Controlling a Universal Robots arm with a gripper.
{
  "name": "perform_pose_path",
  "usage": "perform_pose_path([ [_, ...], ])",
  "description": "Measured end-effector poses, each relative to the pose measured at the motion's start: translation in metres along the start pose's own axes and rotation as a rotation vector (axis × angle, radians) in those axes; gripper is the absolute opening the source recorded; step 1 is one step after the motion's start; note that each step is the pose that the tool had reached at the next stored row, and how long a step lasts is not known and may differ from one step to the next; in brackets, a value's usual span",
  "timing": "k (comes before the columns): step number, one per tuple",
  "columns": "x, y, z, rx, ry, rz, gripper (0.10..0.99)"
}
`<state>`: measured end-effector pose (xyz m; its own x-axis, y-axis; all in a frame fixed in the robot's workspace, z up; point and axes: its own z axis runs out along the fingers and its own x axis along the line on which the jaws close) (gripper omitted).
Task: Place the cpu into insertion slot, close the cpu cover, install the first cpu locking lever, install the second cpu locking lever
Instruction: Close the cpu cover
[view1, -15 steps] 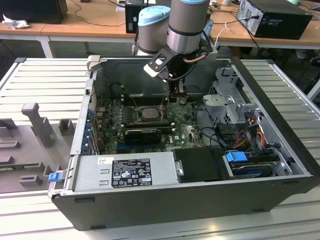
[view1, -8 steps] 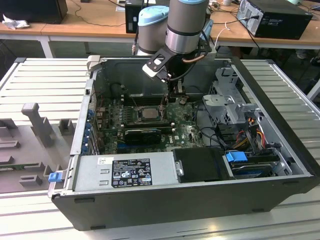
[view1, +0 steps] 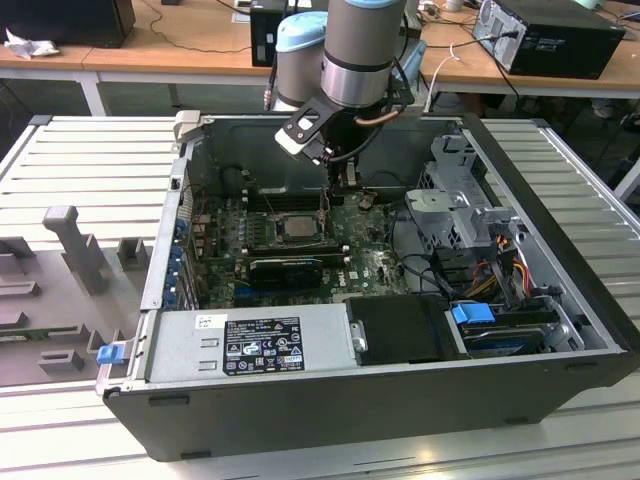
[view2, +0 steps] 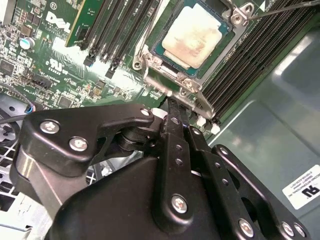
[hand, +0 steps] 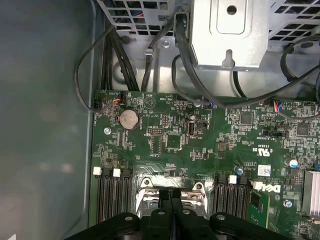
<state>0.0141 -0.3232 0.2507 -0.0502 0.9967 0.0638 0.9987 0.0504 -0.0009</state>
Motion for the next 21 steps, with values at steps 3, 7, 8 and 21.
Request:
perform_pose_path([
  [3,0.0001,-0.002,0.0001,0.0,-0.0001,0.0,0.106],
  [7,0.0004,-0.0072,0.0005,0.0,0.0001,0.0,0.106],
  [8,0.0005,-0.0091,0.0009,0.0,0.0001,0.0,0.106],
  [21,0.0011,-0.0382,0.0129,0.002,0.0018,-0.004,0.106],
])
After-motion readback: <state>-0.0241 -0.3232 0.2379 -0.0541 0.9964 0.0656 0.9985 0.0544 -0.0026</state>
